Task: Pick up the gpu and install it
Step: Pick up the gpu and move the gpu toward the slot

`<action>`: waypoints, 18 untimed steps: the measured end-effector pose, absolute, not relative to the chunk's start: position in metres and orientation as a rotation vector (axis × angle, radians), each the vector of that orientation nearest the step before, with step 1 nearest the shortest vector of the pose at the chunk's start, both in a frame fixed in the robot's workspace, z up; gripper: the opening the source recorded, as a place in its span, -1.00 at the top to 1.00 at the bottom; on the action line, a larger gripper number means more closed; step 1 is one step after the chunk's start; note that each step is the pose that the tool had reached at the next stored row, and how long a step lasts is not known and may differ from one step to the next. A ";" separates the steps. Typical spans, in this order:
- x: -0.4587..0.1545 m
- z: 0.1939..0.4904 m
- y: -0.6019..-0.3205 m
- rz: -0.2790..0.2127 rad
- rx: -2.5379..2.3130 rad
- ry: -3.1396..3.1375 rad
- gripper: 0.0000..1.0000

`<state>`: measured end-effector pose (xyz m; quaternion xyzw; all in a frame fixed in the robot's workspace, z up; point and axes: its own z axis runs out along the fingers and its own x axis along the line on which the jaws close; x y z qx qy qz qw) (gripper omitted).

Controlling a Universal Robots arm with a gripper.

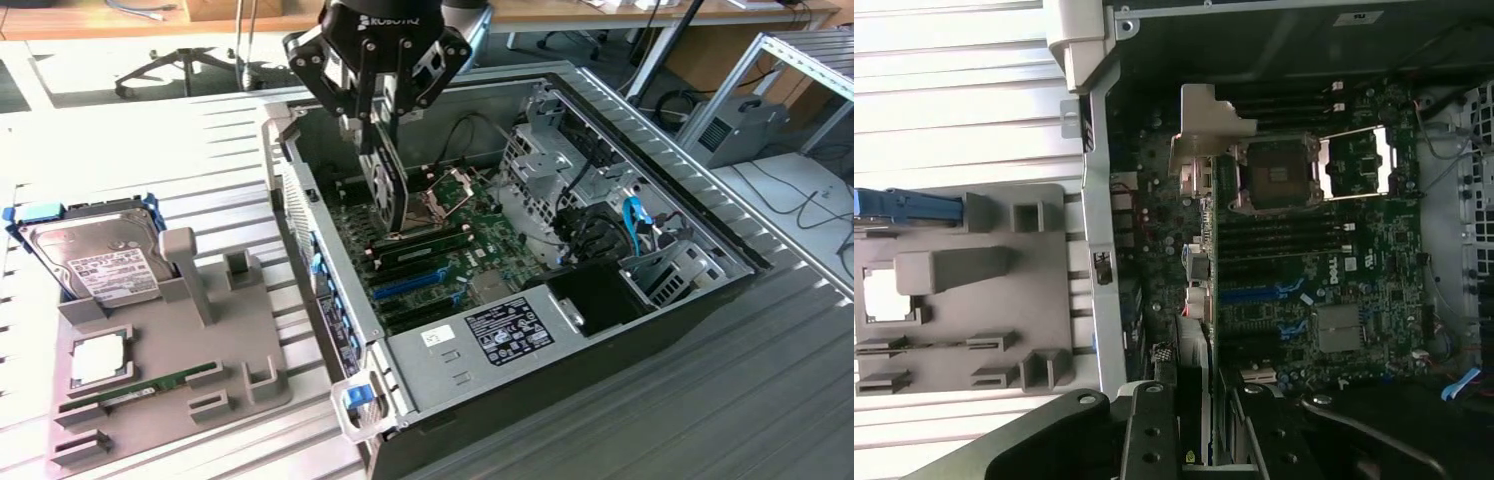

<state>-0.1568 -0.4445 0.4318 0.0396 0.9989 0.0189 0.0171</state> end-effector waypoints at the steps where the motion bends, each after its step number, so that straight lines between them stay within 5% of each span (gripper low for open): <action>1: -0.155 0.432 -0.444 0.059 0.123 3.104 0.47; 18: -0.130 0.432 -0.444 0.059 0.123 3.104 0.47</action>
